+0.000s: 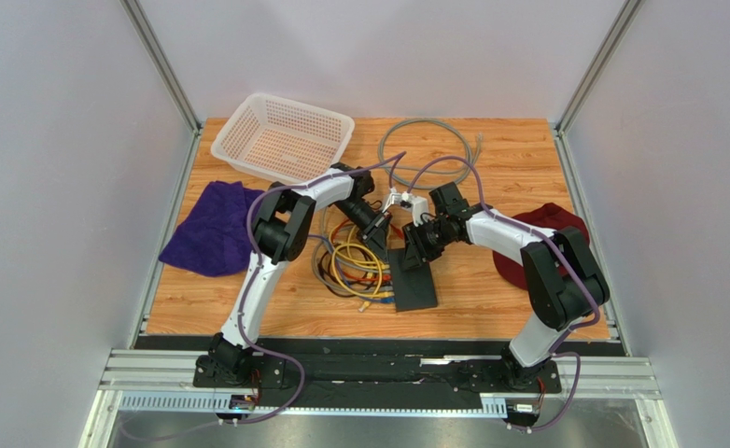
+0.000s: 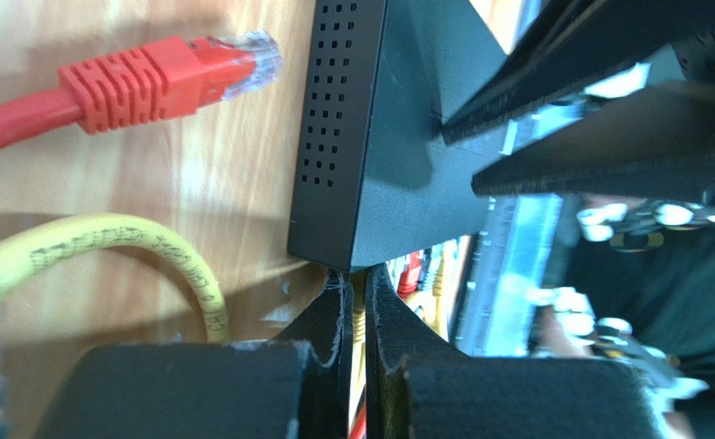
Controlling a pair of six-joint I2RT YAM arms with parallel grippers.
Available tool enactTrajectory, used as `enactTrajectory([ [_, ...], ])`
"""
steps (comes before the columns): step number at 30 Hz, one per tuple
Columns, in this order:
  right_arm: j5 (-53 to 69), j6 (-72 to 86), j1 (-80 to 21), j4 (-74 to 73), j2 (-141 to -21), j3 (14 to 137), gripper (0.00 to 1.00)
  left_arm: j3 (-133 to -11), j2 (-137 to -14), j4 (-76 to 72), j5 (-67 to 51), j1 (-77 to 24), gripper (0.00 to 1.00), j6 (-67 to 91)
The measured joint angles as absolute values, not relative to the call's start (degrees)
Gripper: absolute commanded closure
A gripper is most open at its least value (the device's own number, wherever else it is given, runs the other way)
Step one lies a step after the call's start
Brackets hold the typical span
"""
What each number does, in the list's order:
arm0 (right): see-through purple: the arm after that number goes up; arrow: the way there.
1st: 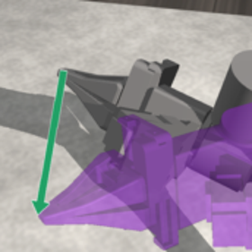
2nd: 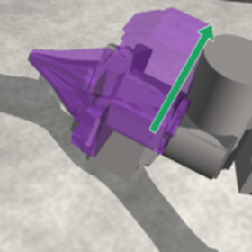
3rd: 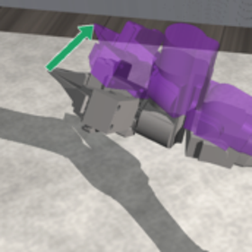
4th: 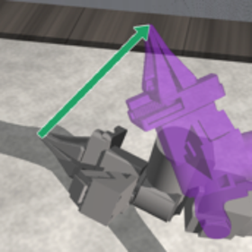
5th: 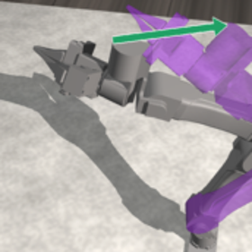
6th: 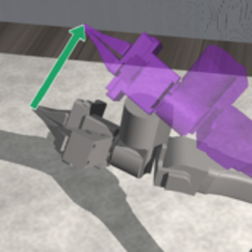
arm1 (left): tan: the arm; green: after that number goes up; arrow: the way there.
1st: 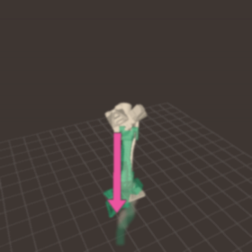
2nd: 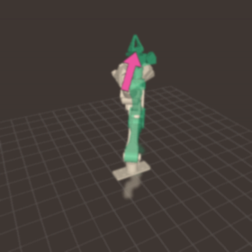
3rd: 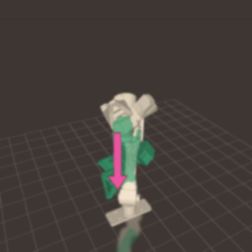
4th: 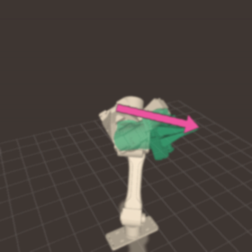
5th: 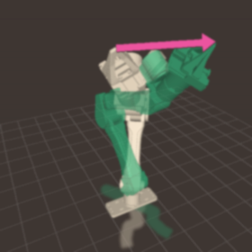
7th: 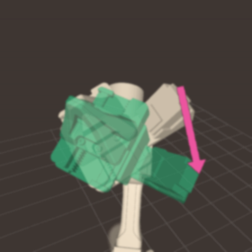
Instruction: Pull the plug from the switch port
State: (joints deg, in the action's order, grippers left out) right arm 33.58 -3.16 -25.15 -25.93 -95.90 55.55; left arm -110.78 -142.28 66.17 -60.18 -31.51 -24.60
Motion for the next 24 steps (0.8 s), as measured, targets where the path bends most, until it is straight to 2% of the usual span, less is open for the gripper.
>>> enactTrajectory([
  [5, 33.78, -3.01, -25.21, -26.24, -95.9, 55.55, 0.65, -106.26, -142.28, 66.41, -65.14, -30.2, 1.0, -24.21],
  [16, 33.52, -3.01, -25.19, -25.8, -95.9, 55.55, 0.65, -111.15, -142.3, 68.93, -58.57, -31.05, 1.0, -21.47],
  [24, 33.36, -3.01, -25.21, -25.65, -95.9, 55.55, 0.65, -105.1, -141.38, 67.53, -61.34, -29.91, 1.0, -21.21],
])
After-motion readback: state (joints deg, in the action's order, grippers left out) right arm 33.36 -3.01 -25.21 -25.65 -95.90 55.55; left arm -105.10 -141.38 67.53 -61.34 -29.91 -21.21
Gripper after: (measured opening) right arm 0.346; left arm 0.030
